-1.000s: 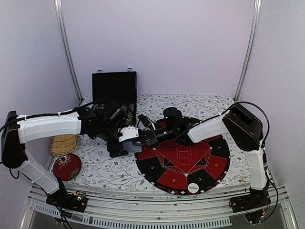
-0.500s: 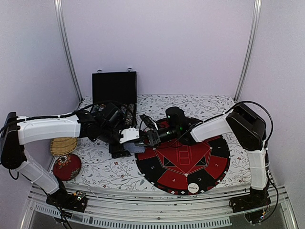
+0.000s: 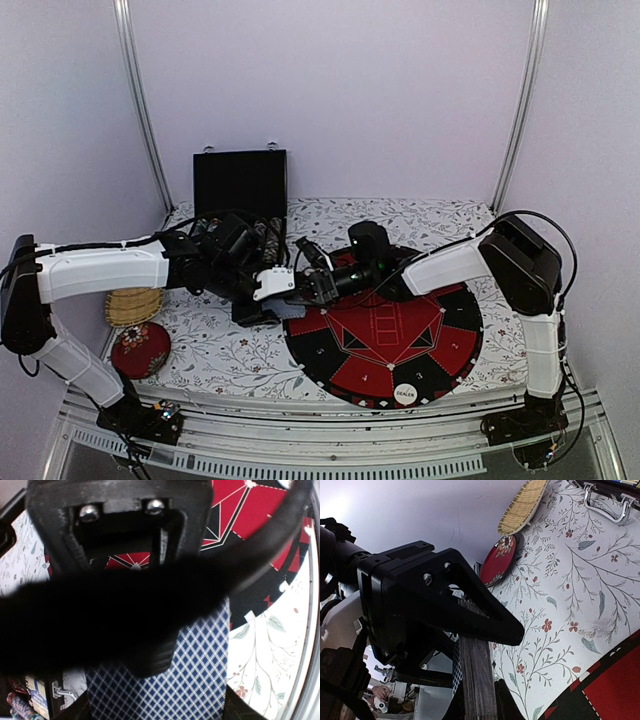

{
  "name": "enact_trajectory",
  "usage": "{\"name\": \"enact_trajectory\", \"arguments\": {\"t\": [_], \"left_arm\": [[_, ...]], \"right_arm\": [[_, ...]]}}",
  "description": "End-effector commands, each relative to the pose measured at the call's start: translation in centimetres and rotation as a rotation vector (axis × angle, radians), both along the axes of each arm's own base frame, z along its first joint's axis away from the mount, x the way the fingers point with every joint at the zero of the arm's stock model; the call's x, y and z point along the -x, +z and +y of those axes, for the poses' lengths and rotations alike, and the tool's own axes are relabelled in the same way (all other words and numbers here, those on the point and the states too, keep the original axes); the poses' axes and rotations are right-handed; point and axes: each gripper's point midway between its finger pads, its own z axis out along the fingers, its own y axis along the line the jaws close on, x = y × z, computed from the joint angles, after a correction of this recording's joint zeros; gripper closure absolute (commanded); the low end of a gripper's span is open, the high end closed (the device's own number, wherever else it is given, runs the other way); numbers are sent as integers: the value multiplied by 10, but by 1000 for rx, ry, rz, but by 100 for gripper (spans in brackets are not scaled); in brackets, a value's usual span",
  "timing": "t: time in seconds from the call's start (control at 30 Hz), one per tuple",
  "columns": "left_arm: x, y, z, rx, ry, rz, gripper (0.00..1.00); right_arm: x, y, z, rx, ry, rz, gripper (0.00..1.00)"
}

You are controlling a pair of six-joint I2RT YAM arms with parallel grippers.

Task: Distribute texas hold em gaming equipment
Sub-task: Pass from the right arm to the left, then pick up the poker card from the face-down deck piles.

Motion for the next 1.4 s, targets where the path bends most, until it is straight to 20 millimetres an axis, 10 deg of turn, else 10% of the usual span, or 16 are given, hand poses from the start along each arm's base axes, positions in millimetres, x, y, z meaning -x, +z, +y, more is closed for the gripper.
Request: {"name": "enact_trajectory", "arguments": {"t": [0.0, 0.27, 1.37], "left_arm": [[-15, 23, -14, 94, 13, -66, 40], [-12, 28, -13, 113, 11, -68, 43], [-11, 22, -2, 87, 36, -77, 45]], "right_arm": [[10, 21, 2, -22, 34, -34, 89], [-1, 19, -1, 25, -38, -79, 68], [-15, 30, -16, 104, -107, -192, 51]]}}
